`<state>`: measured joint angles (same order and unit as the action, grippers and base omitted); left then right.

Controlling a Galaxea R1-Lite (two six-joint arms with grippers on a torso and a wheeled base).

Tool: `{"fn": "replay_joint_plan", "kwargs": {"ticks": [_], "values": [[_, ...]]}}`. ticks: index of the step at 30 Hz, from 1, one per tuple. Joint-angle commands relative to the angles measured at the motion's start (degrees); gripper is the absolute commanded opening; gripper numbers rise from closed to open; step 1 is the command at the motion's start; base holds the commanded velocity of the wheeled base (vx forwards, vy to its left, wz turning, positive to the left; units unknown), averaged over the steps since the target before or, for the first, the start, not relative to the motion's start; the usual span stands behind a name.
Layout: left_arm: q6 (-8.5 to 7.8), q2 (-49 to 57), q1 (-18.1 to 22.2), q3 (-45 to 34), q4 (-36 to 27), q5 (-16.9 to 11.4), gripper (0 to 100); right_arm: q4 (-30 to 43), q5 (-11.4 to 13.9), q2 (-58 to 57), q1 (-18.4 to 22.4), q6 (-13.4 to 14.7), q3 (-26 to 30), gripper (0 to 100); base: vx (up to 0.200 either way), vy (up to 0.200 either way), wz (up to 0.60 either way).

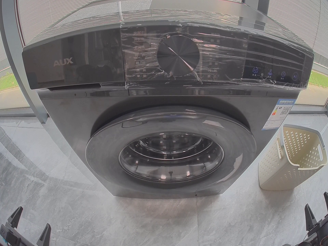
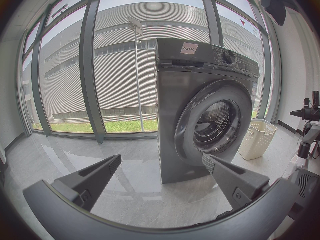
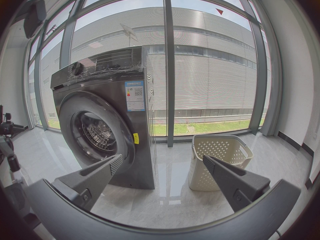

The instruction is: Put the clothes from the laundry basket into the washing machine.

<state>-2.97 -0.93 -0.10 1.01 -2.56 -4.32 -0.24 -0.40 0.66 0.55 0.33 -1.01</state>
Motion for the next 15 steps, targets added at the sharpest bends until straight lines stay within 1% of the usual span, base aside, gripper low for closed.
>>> {"fn": "replay_joint_plan", "kwargs": {"ticks": [1,3,4,6,15], "values": [[-0.01,0.9,0.0,-1.0,0.0,0.0,100,-0.2,1.0,-0.7,0.0,-1.1,1.0,100,0.000,0.000,0.00],[0.07,0.9,0.0,-0.9,0.0,0.0,100,-0.1,1.1,-0.7,0.0,-1.0,1.0,100,0.000,0.000,0.00],[0.07,0.9,0.0,-0.9,0.0,0.0,100,-0.1,1.0,-0.7,0.0,-0.3,1.0,100,0.000,0.000,0.00],[0.07,0.9,0.0,-0.9,0.0,0.0,100,0.0,0.7,-0.7,0.0,-0.3,1.0,100,0.000,0.000,0.00],[0.07,0.9,0.0,-1.0,0.0,0.0,100,0.0,0.7,-0.7,-0.1,-0.3,1.0,100,0.000,0.000,0.00]]}}
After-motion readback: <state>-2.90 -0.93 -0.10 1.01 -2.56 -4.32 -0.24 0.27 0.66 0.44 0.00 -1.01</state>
